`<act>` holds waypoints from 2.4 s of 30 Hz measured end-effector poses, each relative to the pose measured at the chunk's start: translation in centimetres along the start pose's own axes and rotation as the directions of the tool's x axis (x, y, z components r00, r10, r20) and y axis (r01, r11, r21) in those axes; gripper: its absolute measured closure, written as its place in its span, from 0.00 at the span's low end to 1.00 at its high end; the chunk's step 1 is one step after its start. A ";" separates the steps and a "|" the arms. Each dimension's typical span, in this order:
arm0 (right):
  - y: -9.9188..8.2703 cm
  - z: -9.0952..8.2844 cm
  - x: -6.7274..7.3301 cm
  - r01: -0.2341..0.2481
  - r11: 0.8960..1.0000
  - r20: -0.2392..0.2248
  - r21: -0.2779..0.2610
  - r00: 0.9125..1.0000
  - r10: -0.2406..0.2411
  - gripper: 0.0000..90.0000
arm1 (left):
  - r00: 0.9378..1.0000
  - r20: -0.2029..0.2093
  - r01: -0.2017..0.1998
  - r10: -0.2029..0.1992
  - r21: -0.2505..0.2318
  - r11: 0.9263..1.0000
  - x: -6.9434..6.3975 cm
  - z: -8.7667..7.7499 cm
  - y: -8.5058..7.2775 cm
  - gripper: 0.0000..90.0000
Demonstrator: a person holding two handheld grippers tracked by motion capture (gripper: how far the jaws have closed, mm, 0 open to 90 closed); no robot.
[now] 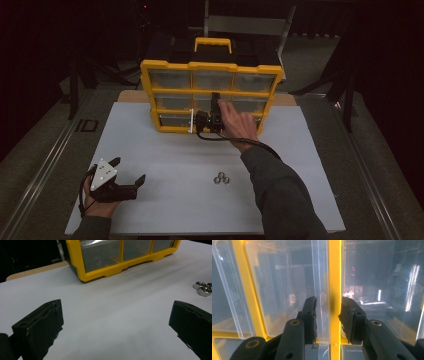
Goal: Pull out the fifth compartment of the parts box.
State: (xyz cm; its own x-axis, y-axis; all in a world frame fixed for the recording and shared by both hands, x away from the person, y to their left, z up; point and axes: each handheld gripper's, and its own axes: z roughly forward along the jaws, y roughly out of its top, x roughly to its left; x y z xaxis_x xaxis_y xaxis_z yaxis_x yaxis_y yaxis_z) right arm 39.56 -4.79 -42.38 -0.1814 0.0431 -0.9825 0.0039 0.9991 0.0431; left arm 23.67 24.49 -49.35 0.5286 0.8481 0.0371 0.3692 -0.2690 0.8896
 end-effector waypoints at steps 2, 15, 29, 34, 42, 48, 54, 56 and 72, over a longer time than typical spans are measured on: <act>-0.1 -0.2 -0.1 0.004 1.000 -0.014 -0.011 1.000 -0.004 0.74 | 1.000 -0.001 -0.001 0.001 0.002 1.000 0.0 0.0 0.0 0.00; -0.3 0.5 -0.1 0.033 0.999 -0.024 0.005 0.999 -0.033 0.82 | 1.000 0.002 -0.002 0.002 0.006 1.000 0.0 0.1 0.0 0.00; 0.0 0.2 0.1 0.073 0.997 -0.029 0.011 0.997 -0.073 0.87 | 1.000 0.000 0.001 -0.001 0.005 1.000 0.0 0.1 0.0 0.00; -0.1 -0.3 0.2 0.077 0.997 -0.032 0.005 0.996 -0.077 0.87 | 1.000 0.000 0.000 0.000 0.005 1.000 0.0 0.1 0.0 0.00; -0.3 -1.0 0.5 0.090 0.996 -0.026 -0.013 0.996 -0.090 0.87 | 1.000 0.000 0.000 0.000 0.005 1.000 0.0 0.1 0.0 0.00; -0.4 -1.4 0.5 0.091 0.996 -0.026 -0.020 0.995 -0.092 0.87 | 1.000 0.000 0.000 0.000 0.006 1.000 0.0 0.1 0.0 0.00; -0.5 -1.9 0.6 0.090 0.995 -0.027 -0.032 0.996 -0.091 0.87 | 1.000 0.001 0.000 0.000 0.006 1.000 -0.1 0.1 0.0 0.00; -0.5 -2.0 0.6 0.088 0.995 -0.026 -0.034 0.996 -0.089 0.87 | 1.000 0.000 -0.001 0.001 0.006 1.000 -0.1 0.1 0.0 0.00; -0.7 -3.3 0.7 0.092 0.995 -0.037 -0.050 0.995 -0.094 0.87 | 1.000 0.001 0.002 -0.002 0.007 1.000 0.0 0.1 0.0 0.00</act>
State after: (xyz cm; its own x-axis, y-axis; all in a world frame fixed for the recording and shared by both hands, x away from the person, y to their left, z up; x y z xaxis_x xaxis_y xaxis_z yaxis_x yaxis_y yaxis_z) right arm 36.19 -5.49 -42.47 -0.2174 -0.0509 -0.9748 -0.0618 0.9973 -0.0383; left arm 23.76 24.40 -49.43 0.5285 0.8482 0.0351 0.3754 -0.2706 0.8865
